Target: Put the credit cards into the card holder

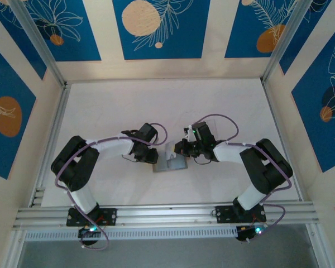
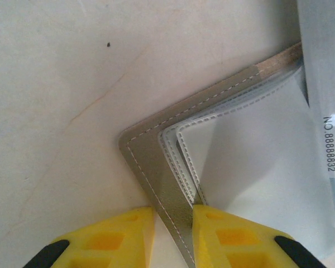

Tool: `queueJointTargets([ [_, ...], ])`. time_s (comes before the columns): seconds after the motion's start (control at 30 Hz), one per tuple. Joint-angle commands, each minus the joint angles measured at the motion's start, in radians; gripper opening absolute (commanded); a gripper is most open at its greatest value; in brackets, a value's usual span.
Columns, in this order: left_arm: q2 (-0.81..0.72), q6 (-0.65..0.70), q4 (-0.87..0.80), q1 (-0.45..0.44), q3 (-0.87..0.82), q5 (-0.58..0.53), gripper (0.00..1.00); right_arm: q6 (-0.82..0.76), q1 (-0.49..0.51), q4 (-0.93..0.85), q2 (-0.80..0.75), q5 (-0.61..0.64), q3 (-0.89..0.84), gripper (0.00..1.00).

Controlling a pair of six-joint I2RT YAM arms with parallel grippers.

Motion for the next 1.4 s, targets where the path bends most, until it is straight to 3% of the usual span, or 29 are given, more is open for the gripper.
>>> queueJointTargets([
  [0.0,0.078,-0.004,-0.012,-0.022,-0.024,-0.005,0.24,-0.011,0.008,0.024,0.011,-0.004,-0.017,0.00],
  [0.9,0.106,-0.018,-0.016,-0.021,-0.021,-0.009,0.24,0.102,0.041,0.193,0.008,-0.026,-0.208,0.00],
  [1.37,0.119,-0.025,-0.006,-0.021,-0.031,-0.009,0.23,0.105,0.079,0.189,-0.001,-0.017,-0.251,0.00],
])
